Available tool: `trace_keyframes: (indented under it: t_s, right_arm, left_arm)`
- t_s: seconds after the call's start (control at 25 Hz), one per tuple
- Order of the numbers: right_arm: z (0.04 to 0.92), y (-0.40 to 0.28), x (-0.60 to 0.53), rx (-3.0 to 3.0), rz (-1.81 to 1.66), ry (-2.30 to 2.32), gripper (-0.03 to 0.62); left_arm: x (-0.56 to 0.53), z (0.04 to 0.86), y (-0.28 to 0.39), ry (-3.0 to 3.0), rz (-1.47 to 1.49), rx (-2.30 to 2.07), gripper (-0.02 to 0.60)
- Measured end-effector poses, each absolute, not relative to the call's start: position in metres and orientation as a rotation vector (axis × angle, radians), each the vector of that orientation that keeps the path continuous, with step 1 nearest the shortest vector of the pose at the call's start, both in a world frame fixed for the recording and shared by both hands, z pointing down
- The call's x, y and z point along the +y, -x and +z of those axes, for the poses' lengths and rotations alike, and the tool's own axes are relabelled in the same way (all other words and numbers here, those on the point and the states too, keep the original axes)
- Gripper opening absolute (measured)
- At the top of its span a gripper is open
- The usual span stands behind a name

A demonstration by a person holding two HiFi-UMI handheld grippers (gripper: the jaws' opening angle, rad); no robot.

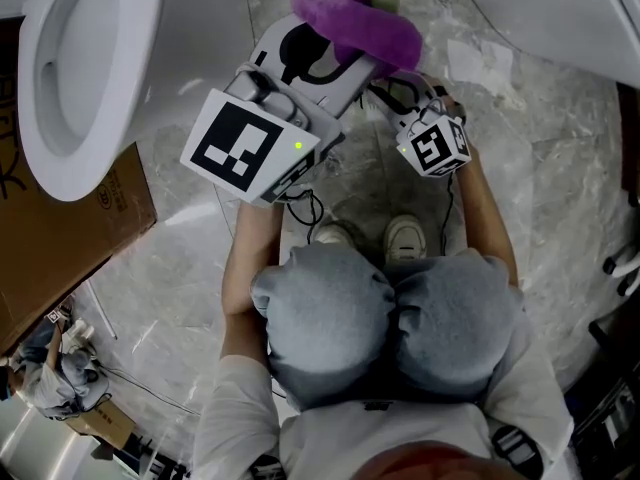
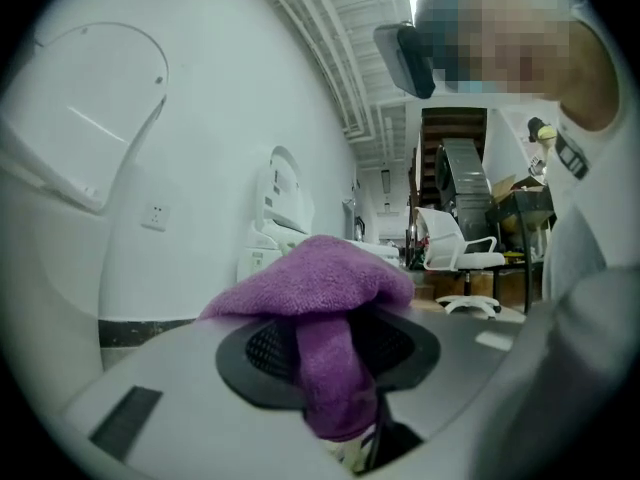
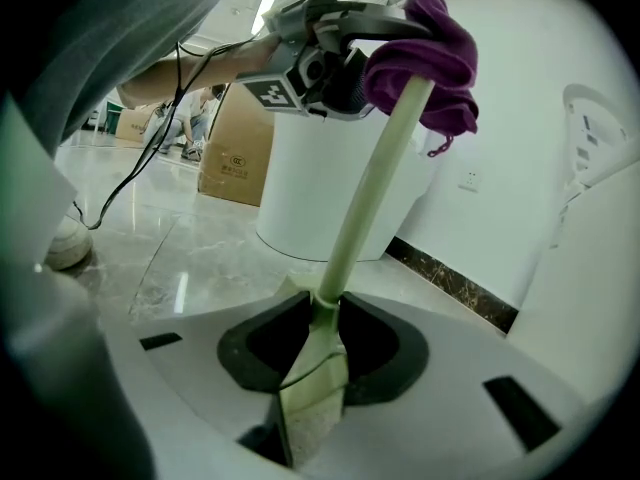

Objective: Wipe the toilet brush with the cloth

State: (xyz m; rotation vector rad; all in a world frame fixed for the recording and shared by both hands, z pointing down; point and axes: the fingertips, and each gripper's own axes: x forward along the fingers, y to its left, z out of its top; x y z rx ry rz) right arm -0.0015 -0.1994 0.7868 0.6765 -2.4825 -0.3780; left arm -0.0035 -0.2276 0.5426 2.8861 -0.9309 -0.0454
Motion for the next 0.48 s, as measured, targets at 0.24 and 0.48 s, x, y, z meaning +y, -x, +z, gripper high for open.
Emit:
trace_keyframes:
  t_s: [0.24, 0.48]
  right_arm:
    - [0.787, 0.001, -0.199, -2.464, -0.354, -0.7, 0.091]
    - [0.78, 0.003, -0.201, -2.492, -0.242, -0.743, 0.108]
  left_arm:
    - [-0.236, 0.509, 0.036, -2.915, -0.116, -1.111, 0.084]
    - [-0.233, 0.524, 0.063, -2.886, -0.045, -1.213, 0.077]
